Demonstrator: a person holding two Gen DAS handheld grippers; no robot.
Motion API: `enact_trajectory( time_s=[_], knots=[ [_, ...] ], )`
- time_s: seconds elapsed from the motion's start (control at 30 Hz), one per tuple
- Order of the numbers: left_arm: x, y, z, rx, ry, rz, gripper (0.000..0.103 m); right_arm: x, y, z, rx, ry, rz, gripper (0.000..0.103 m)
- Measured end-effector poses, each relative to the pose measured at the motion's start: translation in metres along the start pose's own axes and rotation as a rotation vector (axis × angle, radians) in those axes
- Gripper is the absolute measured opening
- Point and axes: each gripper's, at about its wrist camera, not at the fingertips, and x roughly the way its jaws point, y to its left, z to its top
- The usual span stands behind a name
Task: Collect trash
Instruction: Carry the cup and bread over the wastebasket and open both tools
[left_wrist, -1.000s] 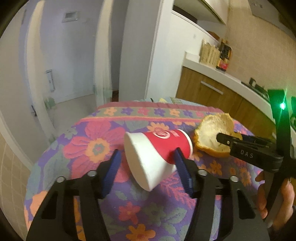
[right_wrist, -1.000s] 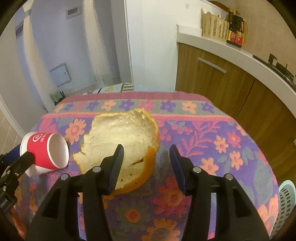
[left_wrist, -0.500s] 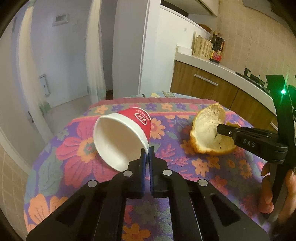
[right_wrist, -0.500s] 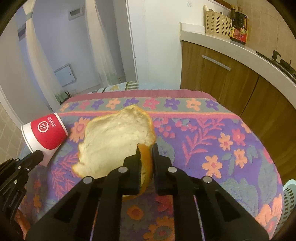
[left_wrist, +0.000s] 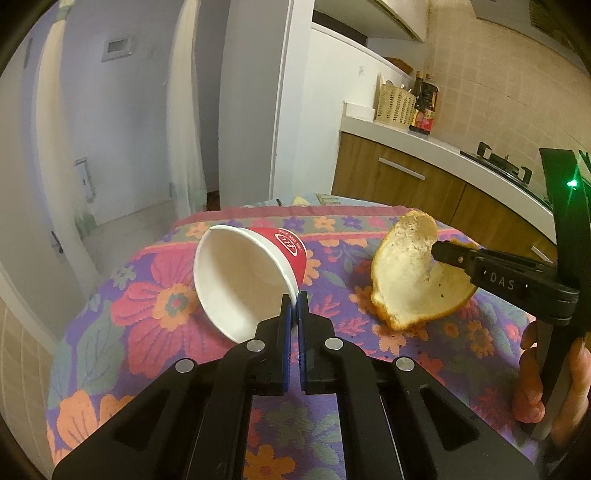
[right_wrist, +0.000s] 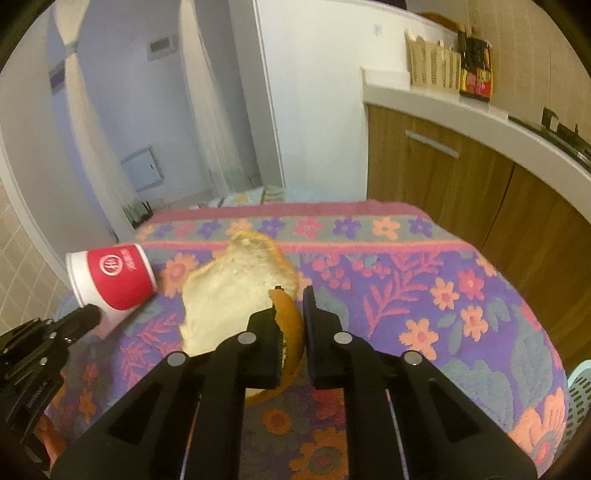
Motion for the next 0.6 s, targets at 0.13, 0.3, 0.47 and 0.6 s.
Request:
enact_trajectory(
  time_s=[0.13,0.3,0.47,0.6],
  knots=[
    [-0.003,0.0,0.0,0.004,-0.02,0.011,0.001,-0.005,-0.003,0.0,0.016,-0.023,0.008,0.008],
    [-0.012,-0.003,0.0,0.004,-0.044,-0.009,0.001,-0.016,-0.008,-0.003,0.034,-0.049,-0.016,0.008],
    [-0.028,-0.007,0.0,-0.019,-0.026,-0.091,0.001,-0.039,-0.02,-0.007,0.083,-0.056,-0.007,0.008],
    [-0.055,-0.015,-0.004,-0.019,-0.033,-0.162,0.001,-0.072,-0.035,-0.021,0.131,-0.087,0.0,0.008]
  ],
)
